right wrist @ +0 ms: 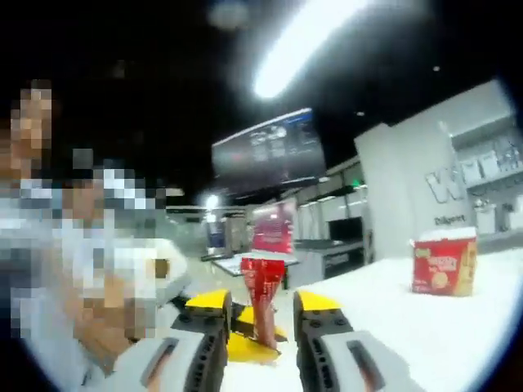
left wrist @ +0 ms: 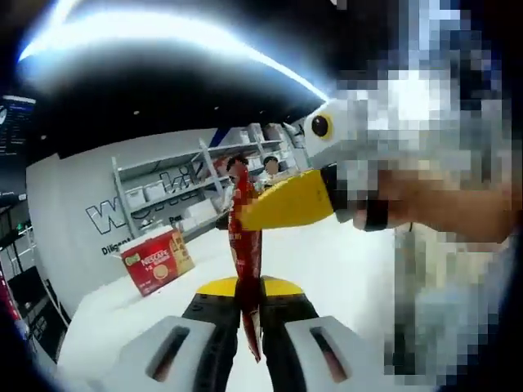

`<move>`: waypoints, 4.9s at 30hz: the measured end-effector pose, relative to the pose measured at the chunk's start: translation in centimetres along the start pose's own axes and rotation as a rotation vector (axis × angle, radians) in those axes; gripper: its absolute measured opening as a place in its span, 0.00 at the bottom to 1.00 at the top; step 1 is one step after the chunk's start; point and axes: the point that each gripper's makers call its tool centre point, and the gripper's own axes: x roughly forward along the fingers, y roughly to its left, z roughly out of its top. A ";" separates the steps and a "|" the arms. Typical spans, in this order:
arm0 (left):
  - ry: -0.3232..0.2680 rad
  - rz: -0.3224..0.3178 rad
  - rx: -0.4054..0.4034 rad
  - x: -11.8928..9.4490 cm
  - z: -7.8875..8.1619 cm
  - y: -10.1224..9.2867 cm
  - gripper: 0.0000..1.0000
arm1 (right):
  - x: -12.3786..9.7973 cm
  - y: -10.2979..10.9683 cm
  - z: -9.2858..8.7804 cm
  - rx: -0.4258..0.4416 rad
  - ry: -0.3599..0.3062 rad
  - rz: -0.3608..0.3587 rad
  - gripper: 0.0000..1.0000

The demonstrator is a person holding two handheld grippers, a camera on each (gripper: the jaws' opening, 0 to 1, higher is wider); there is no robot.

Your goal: Tear open the coffee pouch, take out the coffee, and pour the coffee from the pouch into the cup

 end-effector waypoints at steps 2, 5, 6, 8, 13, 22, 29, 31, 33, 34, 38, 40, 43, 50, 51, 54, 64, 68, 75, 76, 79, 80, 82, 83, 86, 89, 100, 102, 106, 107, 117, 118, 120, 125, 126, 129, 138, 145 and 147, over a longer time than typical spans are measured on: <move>-0.027 -0.081 -0.037 -0.5 0.3 -0.6 0.11 | -0.3 1.0 -0.1 0.005 0.011 0.091 0.35; -0.059 -0.200 -0.103 0.1 0.3 -0.8 0.11 | -0.9 2.1 0.3 -0.031 -0.031 0.207 0.33; -0.066 -0.251 -0.122 -0.2 0.3 -1.5 0.11 | -1.1 2.5 0.4 -0.014 -0.037 0.239 0.31; -0.071 -0.319 -0.144 -0.5 0.7 -3.4 0.11 | -1.6 3.4 0.6 0.003 -0.054 0.308 0.29; -0.092 -0.441 -0.197 -1.5 1.0 -5.6 0.11 | -2.1 4.7 0.1 0.018 -0.030 0.359 0.22; -0.101 -0.556 -0.234 -2.8 1.0 -7.7 0.12 | -1.6 6.5 -0.5 0.078 0.026 0.339 0.08; -0.151 -0.434 -0.205 -2.4 2.1 -5.7 0.19 | -0.2 5.6 -1.2 0.165 0.083 0.147 0.06; -0.152 -0.436 -0.209 -2.6 2.3 -5.7 0.14 | 0.1 6.0 -1.2 0.170 0.092 0.125 0.06; -0.159 -0.440 -0.214 -2.8 2.5 -5.5 0.12 | 0.3 6.5 -1.1 0.163 0.096 0.100 0.07; -0.168 -0.443 -0.217 -3.0 2.6 -5.4 0.11 | 0.4 6.8 -0.8 0.136 0.084 0.093 0.09; -0.208 -0.522 -0.280 -4.1 3.6 -5.9 0.10 | -0.5 7.2 0.9 0.090 -0.006 0.101 0.18; -0.215 -0.554 -0.301 -4.5 3.8 -6.1 0.10 | -0.9 7.7 1.8 0.115 -0.070 0.114 0.17; -0.206 -0.563 -0.290 -4.6 3.7 -6.4 0.10 | -1.1 7.9 1.6 0.133 -0.087 0.105 0.15; -0.187 -0.612 -0.300 -4.9 3.4 -7.2 0.10 | -0.9 7.3 1.2 0.125 -0.088 0.068 0.10; -0.183 -0.613 -0.301 -4.9 3.4 -7.2 0.10 | -0.9 7.4 1.2 0.128 -0.092 0.070 0.07; -0.179 -0.620 -0.281 -4.9 3.1 -7.5 0.13 | -0.9 7.1 0.8 0.184 -0.077 0.051 0.04; -0.233 -0.566 -0.239 -5.1 4.2 -6.6 0.13 | -1.0 6.0 0.4 0.271 -0.076 0.002 0.02; -0.239 -0.573 -0.266 -5.4 4.4 -6.4 0.09 | -0.7 6.8 1.0 0.162 -0.092 0.034 0.09; -0.239 -0.583 -0.249 -5.5 4.5 -6.7 0.11 | -1.0 6.5 1.5 0.178 -0.089 0.028 0.03; -0.242 -0.585 -0.249 -5.5 4.6 -6.7 0.12 | -1.0 6.4 1.5 0.178 -0.090 0.024 0.03; -0.289 -0.552 -0.256 -5.8 5.4 -5.8 0.15 | -1.4 6.0 1.5 0.193 -0.087 0.016 0.03; -0.298 -0.553 -0.265 -6.1 5.7 -5.7 0.14 | -1.4 6.1 1.4 0.195 -0.081 0.012 0.03; -0.322 -0.551 -0.268 -6.6 6.2 -5.4 0.12 | -1.6 6.6 1.2 0.196 -0.079 0.016 0.03; -0.325 -0.550 -0.269 -6.6 6.3 -5.2 0.11 | -1.6 6.6 1.1 0.200 -0.083 0.018 0.03; -0.319 -0.548 -0.270 -6.5 6.2 -5.3 0.08 | -1.6 6.5 1.1 0.205 -0.079 0.019 0.03; -0.315 -0.556 -0.286 -6.4 6.1 -5.4 0.06 | -1.6 6.6 1.0 0.195 -0.072 0.019 0.03; -0.298 -0.577 -0.323 -6.7 6.1 -5.5 0.04 | -2.0 6.9 1.3 0.154 -0.105 0.034 0.05; -0.299 -0.578 -0.327 -6.6 6.1 -5.5 0.04 | -2.1 6.9 1.4 0.136 -0.113 0.036 0.05; -0.296 -0.579 -0.329 -6.6 6.1 -5.5 0.04 | -2.1 7.0 1.3 0.094 -0.118 0.030 0.06; -0.294 -0.579 -0.328 -6.6 6.0 -5.6 0.04 | -2.1 7.0 1.2 0.087 -0.116 0.029 0.06; -0.291 -0.601 -0.321 -6.9 6.3 -6.0 0.04 | -1.9 8.0 1.4 0.017 -0.112 0.040 0.07; -0.287 -0.603 -0.316 -6.9 6.2 -6.1 0.04 | -1.9 7.9 1.4 0.012 -0.112 0.036 0.07; -0.281 -0.600 -0.306 -6.8 6.1 -6.1 0.04 | -1.9 7.8 1.4 0.003 -0.113 0.030 0.07; -0.280 -0.600 -0.303 -6.9 6.0 -6.0 0.04 | -1.9 7.9 1.3 -0.034 -0.108 0.025 0.06; -0.281 -0.600 -0.304 -6.9 6.0 -6.0 0.04 | -1.9 7.9 1.3 -0.039 -0.108 0.023 0.06; -0.282 -0.602 -0.303 -7.0 6.1 -6.1 0.04 | -1.9 7.9 1.4 -0.039 -0.110 0.024 0.06; -0.277 -0.608 -0.296 -7.0 6.0 -6.4 0.04 | -1.9 8.1 1.2 -0.047 -0.104 0.031 0.05; -0.246 -0.593 -0.271 -6.7 5.5 -6.6 0.04 | -2.1 7.5 0.4 0.100 -0.074 0.019 0.02; -0.255 -0.576 -0.256 -6.6 5.6 -6.5 0.06 | -2.3 7.4 0.5 0.110 -0.083 0.014 0.02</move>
